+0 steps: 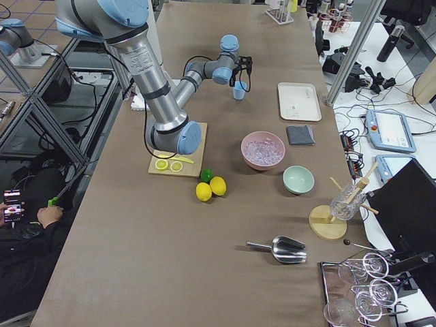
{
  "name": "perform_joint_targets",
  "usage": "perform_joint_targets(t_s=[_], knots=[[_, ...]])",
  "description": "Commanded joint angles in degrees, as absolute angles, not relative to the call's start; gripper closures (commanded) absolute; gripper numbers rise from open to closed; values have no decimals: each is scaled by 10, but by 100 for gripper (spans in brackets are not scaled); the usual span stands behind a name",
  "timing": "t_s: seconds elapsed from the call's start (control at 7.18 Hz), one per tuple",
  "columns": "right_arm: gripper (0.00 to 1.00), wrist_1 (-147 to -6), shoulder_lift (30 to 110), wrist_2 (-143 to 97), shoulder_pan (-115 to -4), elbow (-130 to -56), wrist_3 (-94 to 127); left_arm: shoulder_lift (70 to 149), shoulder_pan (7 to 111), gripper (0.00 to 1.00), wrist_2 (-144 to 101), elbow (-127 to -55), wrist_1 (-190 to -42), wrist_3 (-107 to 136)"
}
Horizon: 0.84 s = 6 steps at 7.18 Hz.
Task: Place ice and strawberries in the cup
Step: 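Carry the ice cube with the right gripper over the light-blue cup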
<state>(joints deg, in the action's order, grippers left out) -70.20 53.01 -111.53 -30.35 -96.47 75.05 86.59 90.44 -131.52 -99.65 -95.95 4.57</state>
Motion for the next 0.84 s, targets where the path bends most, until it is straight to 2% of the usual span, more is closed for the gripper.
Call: perform_joint_targets(t_s=[0.0, 0.7], knots=[[100, -702, 499, -1102, -300, -937, 756, 868, 904, 2, -1315, -995, -960, 46], [100, -703, 460, -1103, -322, -889, 752, 866, 904, 2, -1315, -993, -960, 46]])
